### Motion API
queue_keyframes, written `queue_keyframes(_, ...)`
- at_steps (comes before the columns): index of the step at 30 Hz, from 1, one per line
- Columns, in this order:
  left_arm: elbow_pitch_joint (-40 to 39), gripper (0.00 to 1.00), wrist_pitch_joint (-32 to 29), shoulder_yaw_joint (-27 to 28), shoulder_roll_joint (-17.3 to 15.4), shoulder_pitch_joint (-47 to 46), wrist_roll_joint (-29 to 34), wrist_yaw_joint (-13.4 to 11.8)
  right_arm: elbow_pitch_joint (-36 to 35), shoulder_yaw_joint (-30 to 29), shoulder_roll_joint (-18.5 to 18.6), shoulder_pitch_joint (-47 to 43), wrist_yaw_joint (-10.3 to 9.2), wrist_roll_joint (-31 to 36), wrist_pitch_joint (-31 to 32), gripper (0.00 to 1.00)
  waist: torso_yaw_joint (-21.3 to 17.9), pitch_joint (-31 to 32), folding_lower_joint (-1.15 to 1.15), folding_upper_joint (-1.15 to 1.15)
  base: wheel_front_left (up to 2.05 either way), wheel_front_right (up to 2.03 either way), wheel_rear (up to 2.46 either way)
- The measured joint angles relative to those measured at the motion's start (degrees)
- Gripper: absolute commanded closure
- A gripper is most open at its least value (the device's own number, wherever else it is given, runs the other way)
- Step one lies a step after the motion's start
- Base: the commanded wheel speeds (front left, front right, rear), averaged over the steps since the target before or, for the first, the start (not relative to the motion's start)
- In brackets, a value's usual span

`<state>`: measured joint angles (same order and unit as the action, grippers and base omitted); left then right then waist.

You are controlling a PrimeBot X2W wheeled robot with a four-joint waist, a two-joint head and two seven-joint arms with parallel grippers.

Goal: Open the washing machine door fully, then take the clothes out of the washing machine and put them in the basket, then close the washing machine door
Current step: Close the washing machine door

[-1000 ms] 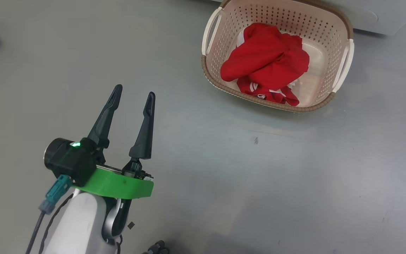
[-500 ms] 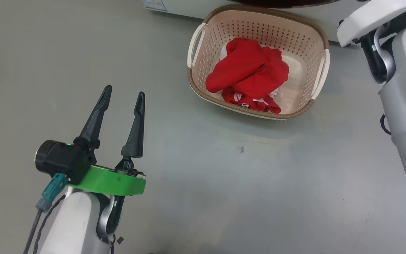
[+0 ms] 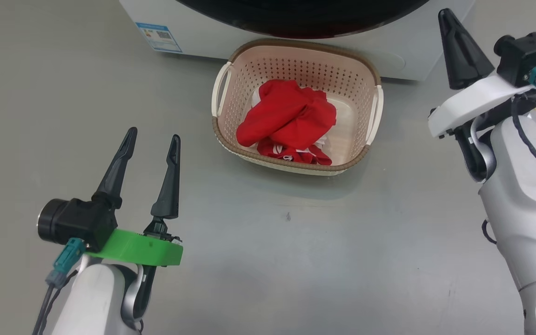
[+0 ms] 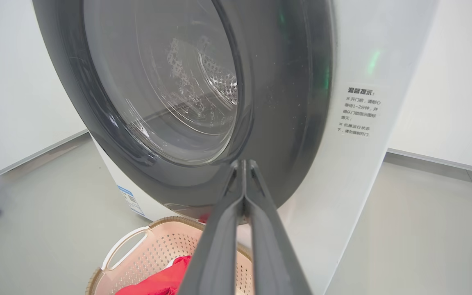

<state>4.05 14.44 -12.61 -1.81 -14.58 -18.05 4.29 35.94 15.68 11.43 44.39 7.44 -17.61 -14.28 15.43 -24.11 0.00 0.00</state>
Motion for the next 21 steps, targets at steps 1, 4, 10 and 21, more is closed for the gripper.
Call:
queue_keyframes(1, 0.10, 0.00, 0.00, 0.15, -0.12, 0.19, 0.00, 0.00, -0.32, -0.24, -0.44, -0.84, 0.00, -0.26, 0.00, 1.00, -0.45, 0.40, 0.00, 0.00, 0.00, 0.00, 0.00)
queue_keyframes(4, 0.59, 0.00, 0.00, 0.46, -0.46, 0.79, 0.05, 0.03, -1.20, -0.67, -1.12, -3.29, -0.01, -0.58, -0.01, 0.73, -1.75, 1.67, 0.00, 0.00, 0.00, 0.00, 0.00)
queue_keyframes(10, 1.20, 0.00, 0.00, 0.97, -0.94, 1.98, 0.49, 0.05, -5.81, -3.14, -2.52, -8.40, -0.62, -1.25, -0.18, 0.00, -4.11, 4.37, 0.00, 0.00, 0.00, 0.00, 0.00)
queue_keyframes(21, 2.71, 0.00, 0.00, 1.34, -1.47, 4.21, 0.57, 0.29, -12.40, -5.73, -4.35, -19.53, -2.27, -1.55, -0.20, 0.00, -8.19, 8.81, 0.00, 0.00, 0.00, 0.00, 0.00)
